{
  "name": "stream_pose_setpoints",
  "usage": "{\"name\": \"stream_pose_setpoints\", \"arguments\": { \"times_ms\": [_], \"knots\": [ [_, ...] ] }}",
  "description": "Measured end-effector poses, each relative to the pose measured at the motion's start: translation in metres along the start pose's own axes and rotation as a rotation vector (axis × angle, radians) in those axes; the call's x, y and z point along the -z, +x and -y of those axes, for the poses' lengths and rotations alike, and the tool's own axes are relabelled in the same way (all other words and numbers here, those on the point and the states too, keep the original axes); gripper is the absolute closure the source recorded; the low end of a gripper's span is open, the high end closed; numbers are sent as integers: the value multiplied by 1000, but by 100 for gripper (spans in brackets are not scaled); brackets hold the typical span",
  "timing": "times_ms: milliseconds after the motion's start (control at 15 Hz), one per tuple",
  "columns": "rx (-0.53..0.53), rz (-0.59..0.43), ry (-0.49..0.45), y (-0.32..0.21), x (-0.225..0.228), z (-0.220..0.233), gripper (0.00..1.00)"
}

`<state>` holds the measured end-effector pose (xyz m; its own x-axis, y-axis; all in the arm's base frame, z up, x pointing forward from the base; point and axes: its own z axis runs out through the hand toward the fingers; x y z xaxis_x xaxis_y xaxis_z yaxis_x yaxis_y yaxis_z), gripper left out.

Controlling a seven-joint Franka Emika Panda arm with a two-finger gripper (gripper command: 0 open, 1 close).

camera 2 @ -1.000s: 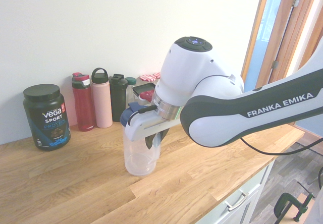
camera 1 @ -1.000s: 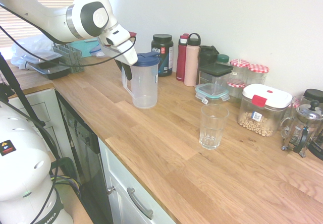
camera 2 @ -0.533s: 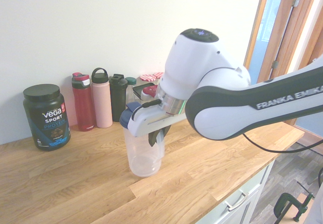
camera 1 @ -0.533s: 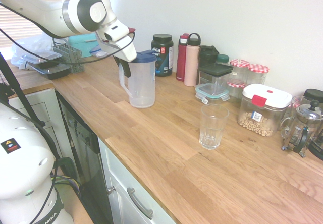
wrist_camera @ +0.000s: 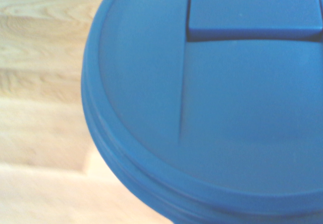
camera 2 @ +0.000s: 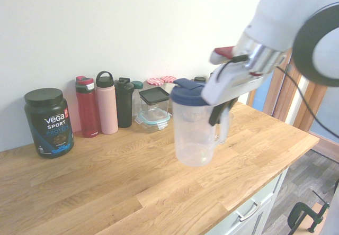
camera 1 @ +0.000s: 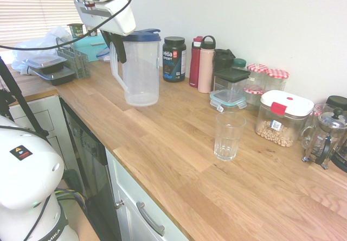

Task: Pour me some water

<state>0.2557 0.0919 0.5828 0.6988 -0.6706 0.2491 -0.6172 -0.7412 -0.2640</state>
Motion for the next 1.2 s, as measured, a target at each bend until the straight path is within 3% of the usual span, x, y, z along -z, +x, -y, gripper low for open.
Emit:
{"name": "stream_pose_setpoints", "arguments": {
  "times_ms": [333, 800, 933, 1200],
  "knots": [
    [-5, 38, 16, 44, 36, -119, 100],
    [-54, 67, 5, 107, 43, -264, 100],
    [-4, 70, 18, 140, 42, -291, 100],
    [244, 90, -18, 228, 15, -309, 100]
  ]
}}
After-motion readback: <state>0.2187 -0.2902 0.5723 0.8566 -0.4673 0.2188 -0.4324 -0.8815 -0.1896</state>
